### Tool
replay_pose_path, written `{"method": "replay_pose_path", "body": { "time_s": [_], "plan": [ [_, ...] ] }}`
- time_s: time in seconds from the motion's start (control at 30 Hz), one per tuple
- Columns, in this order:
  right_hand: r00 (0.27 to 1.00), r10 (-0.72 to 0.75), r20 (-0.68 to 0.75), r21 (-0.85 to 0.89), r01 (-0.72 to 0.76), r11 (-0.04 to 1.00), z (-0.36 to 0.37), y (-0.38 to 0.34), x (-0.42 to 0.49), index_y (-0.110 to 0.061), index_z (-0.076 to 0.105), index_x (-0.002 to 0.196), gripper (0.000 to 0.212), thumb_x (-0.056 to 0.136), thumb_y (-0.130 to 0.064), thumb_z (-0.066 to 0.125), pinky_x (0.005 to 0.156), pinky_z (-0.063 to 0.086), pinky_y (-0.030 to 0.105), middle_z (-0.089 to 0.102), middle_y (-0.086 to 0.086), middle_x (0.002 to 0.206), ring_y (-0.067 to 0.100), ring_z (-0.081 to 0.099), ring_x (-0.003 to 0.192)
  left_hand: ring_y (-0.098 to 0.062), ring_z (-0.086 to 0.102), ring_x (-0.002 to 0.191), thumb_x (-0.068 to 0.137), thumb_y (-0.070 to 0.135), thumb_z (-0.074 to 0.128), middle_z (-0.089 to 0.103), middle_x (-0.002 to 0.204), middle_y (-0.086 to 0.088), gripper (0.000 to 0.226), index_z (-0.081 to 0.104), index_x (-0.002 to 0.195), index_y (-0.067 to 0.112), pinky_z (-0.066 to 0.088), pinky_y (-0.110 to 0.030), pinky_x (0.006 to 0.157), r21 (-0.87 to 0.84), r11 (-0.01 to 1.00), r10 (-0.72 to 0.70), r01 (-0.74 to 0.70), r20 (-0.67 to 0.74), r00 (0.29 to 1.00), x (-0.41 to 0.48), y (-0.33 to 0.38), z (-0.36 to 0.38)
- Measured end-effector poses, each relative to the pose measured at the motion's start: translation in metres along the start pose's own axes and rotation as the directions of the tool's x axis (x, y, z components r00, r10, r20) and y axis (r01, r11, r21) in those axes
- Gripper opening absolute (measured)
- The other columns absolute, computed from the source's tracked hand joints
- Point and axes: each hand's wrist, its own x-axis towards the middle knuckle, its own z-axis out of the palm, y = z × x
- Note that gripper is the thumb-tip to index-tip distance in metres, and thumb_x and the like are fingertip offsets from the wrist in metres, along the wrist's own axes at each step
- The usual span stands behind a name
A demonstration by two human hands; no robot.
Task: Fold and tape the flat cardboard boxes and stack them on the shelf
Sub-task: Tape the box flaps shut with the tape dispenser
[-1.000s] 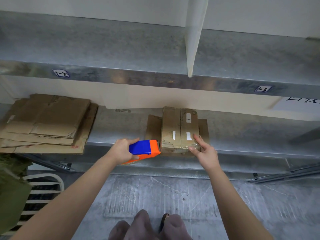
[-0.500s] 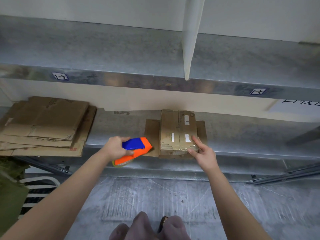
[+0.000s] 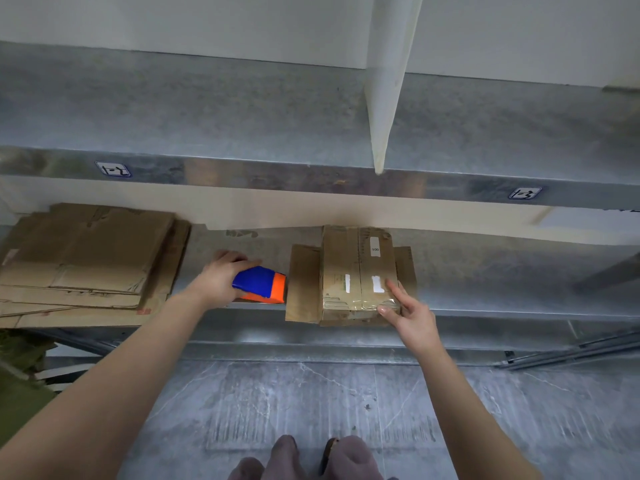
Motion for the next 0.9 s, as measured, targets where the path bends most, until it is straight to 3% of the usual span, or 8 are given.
{"method": "replay_pose_path", "body": {
  "time_s": [0.13,0.23,0.3,0.4,0.53,0.7,0.8,0.9],
  "plan": [
    [1.0,-0.021,0.007,-0.017,0.022,1.0,0.004,0.001,-0.001,-0.044,0.049,0.137,0.059,0.087,-0.022,0.072,0.118,0.025,0.03,0.037,-0.01,0.153,0.002,0.03,0.141,-0.029,0.012,0.144,0.087,0.039,0.062,0.029,0.154,0.0,0.07,0.03,0.148,0.039,0.004,-0.05,0.118,0.167,0.984,-0.082,0.067,0.081,0.993,0.009,0.003,0.002],
    [0.998,-0.062,-0.003,-0.104,0.062,0.993,0.006,0.003,-0.004,-0.044,0.043,0.142,0.059,0.091,-0.026,0.067,0.114,0.025,0.027,0.031,-0.01,0.156,0.005,0.028,0.142,-0.027,0.001,0.147,0.087,0.047,0.056,0.015,0.16,0.005,0.072,0.023,0.151,0.038,-0.006,-0.052,0.117,0.294,0.955,-0.051,0.023,0.088,0.995,0.007,0.018,0.0],
    [0.996,-0.092,-0.01,-0.193,0.089,0.977,0.006,0.002,-0.007,-0.043,0.039,0.145,0.058,0.093,-0.032,0.063,0.116,0.029,0.034,0.027,-0.007,0.158,0.013,0.03,0.143,-0.025,0.002,0.149,0.089,0.049,0.053,0.013,0.161,0.007,0.071,0.022,0.151,0.038,-0.004,-0.049,0.118,0.263,0.964,0.023,-0.036,0.051,0.998,0.001,0.039,0.001],
    [0.99,-0.136,-0.028,-0.304,0.121,0.945,0.008,0.0,-0.012,-0.043,0.035,0.147,0.057,0.095,-0.038,0.059,0.115,0.033,0.045,0.019,-0.002,0.161,0.023,0.032,0.144,-0.019,0.012,0.148,0.094,0.048,0.05,0.024,0.158,0.007,0.063,0.027,0.151,0.033,0.005,-0.043,0.12,0.027,0.984,0.179,-0.178,-0.062,0.982,-0.012,0.088,0.008],
    [0.963,-0.244,-0.111,-0.351,0.192,0.916,0.009,0.005,-0.027,-0.039,0.04,0.145,0.053,0.095,-0.041,0.058,0.115,0.025,0.035,0.02,-0.003,0.161,0.019,0.022,0.147,-0.006,0.016,0.145,0.099,0.044,0.042,0.03,0.155,0.013,0.05,0.036,0.147,0.033,0.005,-0.028,0.118,-0.155,0.941,0.282,-0.3,-0.129,0.951,-0.028,0.155,0.03],
    [0.889,-0.456,-0.046,-0.545,0.36,0.757,0.007,0.019,-0.043,-0.03,0.054,0.138,0.041,0.097,-0.034,0.056,0.114,0.028,0.032,0.038,-0.008,0.152,0.011,0.017,0.147,-0.005,0.006,0.147,0.102,0.039,0.037,0.019,0.159,0.012,0.052,0.025,0.152,0.03,-0.002,-0.025,0.117,-0.131,0.949,0.28,-0.287,-0.071,0.957,-0.037,0.186,0.058],
    [0.885,-0.451,0.112,-0.623,0.417,0.662,0.013,0.023,-0.044,-0.028,0.046,0.144,0.045,0.099,-0.033,0.05,0.116,0.03,0.032,0.033,-0.004,0.156,0.014,0.012,0.15,-0.006,0.002,0.148,0.104,0.035,0.033,0.014,0.16,0.012,0.052,0.018,0.153,0.029,-0.006,-0.026,0.118,-0.065,0.962,0.259,-0.265,-0.082,0.962,-0.038,0.189,0.066],
    [0.903,-0.415,0.112,-0.639,0.386,0.666,0.016,0.019,-0.042,-0.029,0.045,0.141,0.042,0.099,-0.034,0.048,0.113,0.037,0.036,0.031,-0.003,0.156,0.015,0.012,0.149,-0.009,0.003,0.148,0.104,0.029,0.032,0.015,0.16,0.01,0.051,0.018,0.153,0.026,-0.01,-0.025,0.117,0.001,0.963,0.266,-0.268,-0.114,0.957,-0.039,0.193,0.067]
  ]
}}
